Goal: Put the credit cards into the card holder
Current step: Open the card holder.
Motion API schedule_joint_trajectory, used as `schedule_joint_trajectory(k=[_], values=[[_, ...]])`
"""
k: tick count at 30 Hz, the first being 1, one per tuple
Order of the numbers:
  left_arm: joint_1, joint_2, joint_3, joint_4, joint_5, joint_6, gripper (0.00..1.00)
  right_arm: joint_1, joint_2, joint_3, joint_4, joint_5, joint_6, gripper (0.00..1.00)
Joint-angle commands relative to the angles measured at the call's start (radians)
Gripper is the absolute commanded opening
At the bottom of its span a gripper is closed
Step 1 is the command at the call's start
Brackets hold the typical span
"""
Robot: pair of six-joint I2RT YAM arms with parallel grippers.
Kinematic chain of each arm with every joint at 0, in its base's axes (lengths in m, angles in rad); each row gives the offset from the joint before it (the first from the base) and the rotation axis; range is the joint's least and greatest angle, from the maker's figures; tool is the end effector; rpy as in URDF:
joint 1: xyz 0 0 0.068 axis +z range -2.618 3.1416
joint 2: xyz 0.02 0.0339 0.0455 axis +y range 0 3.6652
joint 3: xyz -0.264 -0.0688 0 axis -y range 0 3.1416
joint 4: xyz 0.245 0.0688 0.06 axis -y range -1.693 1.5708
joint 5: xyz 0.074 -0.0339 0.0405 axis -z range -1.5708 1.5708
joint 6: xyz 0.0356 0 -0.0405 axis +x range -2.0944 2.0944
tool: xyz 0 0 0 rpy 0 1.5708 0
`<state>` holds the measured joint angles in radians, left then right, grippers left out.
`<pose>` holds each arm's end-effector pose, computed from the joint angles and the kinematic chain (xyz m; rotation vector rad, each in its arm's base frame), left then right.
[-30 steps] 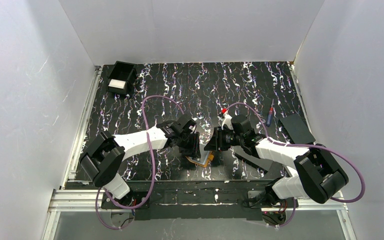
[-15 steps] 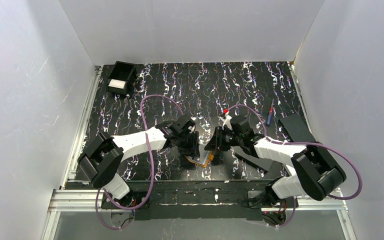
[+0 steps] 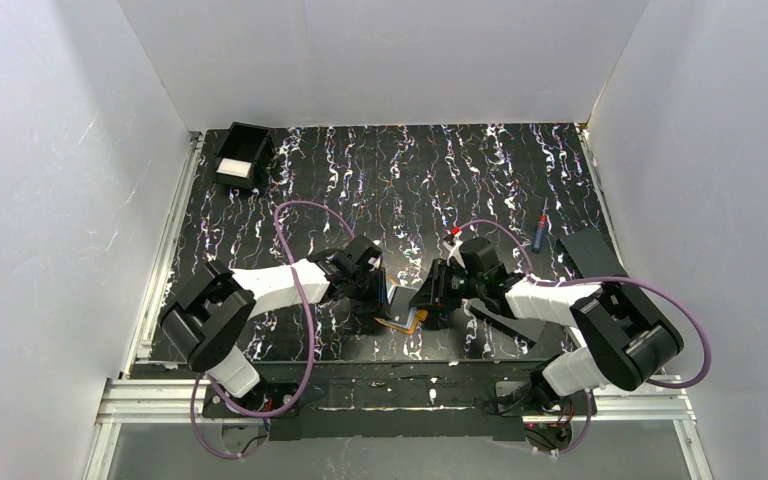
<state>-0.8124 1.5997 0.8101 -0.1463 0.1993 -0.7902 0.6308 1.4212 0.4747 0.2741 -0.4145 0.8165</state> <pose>0.2063 -0.2280 0.1580 0.1195 2.7174 -0.8307 0.1982 0.1625 0.1444 -0.0203 2.4824 1.1775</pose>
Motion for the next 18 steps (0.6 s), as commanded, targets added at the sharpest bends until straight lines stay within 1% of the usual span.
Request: schedule_joint_trajectory(k=[1,6,9,13,18], values=[[-0.003,0.038,-0.046,-0.009,-0.032,-0.006,0.17,0.006,0.005,0.001,0.068,-0.017,0.019,0.4],[0.0,0.043,-0.063,0.007,-0.021,-0.014,0.14,0.006,-0.062,-0.001,0.012,0.002,-0.007,0.45],[0.004,0.043,-0.072,0.02,-0.011,-0.02,0.14,0.006,-0.081,-0.003,0.005,0.001,-0.011,0.47],[0.008,0.048,-0.071,0.022,0.003,-0.018,0.13,0.006,-0.047,0.011,0.009,0.0,-0.021,0.46],[0.009,0.052,-0.069,0.027,0.012,-0.016,0.12,0.008,0.007,0.005,0.076,-0.029,-0.008,0.46]])
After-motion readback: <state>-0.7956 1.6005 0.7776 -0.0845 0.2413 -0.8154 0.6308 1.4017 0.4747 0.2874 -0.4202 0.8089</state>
